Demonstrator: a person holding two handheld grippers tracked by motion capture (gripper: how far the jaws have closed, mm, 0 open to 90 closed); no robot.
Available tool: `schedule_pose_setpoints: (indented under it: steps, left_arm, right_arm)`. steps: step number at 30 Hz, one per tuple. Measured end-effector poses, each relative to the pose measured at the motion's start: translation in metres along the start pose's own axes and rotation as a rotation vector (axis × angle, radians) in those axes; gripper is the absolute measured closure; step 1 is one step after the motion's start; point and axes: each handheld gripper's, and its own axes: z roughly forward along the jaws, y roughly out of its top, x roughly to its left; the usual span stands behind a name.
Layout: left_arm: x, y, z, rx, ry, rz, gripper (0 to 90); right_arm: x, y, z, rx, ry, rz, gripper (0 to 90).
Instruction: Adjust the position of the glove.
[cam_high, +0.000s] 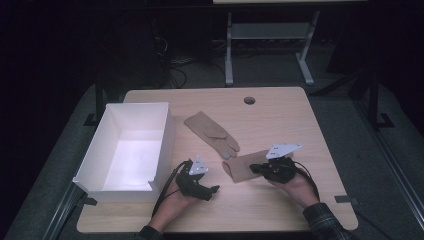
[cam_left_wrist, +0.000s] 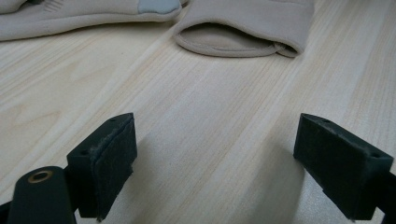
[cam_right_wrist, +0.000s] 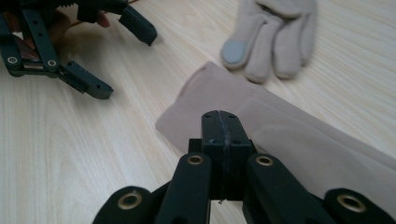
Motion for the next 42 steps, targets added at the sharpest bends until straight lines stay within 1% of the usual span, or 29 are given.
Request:
schedule_pose_setpoints:
  steps: [2, 6, 7, 9, 12, 15, 18, 19, 21, 22, 24, 25, 32, 34, 42]
  left_arm:
    - [0.000, 0.000, 0.000, -0.002, 0.000, -0.002, 12.7]
    - [0.000, 0.000, 0.000, -0.003, 0.000, -0.004, 12.7]
    - [0.000, 0.000, 0.000, -0.003, -0.001, -0.004, 12.7]
    - [0.000, 0.000, 0.000, 0.001, 0.000, 0.001, 12.7]
    - [0.000, 0.000, 0.000, 0.005, 0.000, 0.005, 12.7]
    - [0.001, 0.000, 0.000, 0.007, 0.003, 0.014, 12.7]
    - [0.001, 0.000, -0.001, 0.009, 0.002, 0.016, 12.7]
    - [0.001, 0.000, -0.001, 0.009, 0.000, 0.008, 12.8]
    - [0.000, 0.000, -0.001, 0.010, 0.001, 0.009, 12.8]
    - [0.000, 0.000, -0.001, 0.011, 0.001, 0.009, 12.8]
    - [-0.001, -0.001, -0.002, 0.007, -0.002, 0.005, 12.8]
    - [-0.001, -0.002, -0.002, 0.006, -0.004, 0.002, 12.8]
    - [-0.003, -0.003, -0.003, 0.006, -0.008, 0.010, 12.8]
    - [-0.003, -0.003, -0.003, 0.008, -0.008, 0.010, 12.8]
    - [-0.003, -0.003, -0.003, 0.008, -0.006, 0.015, 12.8]
  right_arm:
    - [0.001, 0.004, 0.007, 0.011, 0.012, -0.019, 89.9]
    - [0.004, 0.009, 0.017, 0.014, 0.032, -0.034, 89.9]
    - [0.005, 0.010, 0.019, 0.019, 0.033, -0.030, 89.9]
    - [0.005, 0.011, 0.024, 0.025, 0.034, -0.042, 89.9]
    - [0.005, 0.011, 0.030, 0.036, 0.044, -0.043, 89.9]
    - [0.003, 0.011, 0.037, 0.045, 0.055, -0.032, 90.0]
    - [0.003, 0.009, 0.043, 0.069, 0.054, -0.037, 89.9]
    - [0.002, 0.008, 0.044, 0.082, 0.053, -0.039, 90.0]
    - [0.001, 0.006, 0.047, 0.099, 0.047, -0.036, 90.0]
    - [0.000, 0.005, 0.048, 0.094, 0.048, -0.039, 90.0]
    - [0.000, 0.005, 0.048, 0.099, 0.049, -0.039, 90.0]
    - [0.001, 0.005, 0.047, 0.101, 0.048, -0.046, 90.0]
    - [0.002, 0.004, 0.044, 0.121, 0.055, -0.053, 89.9]
    - [0.003, 0.002, 0.042, 0.127, 0.055, -0.067, 89.9]
    - [0.002, -0.007, 0.029, 0.142, 0.079, -0.048, 89.9]
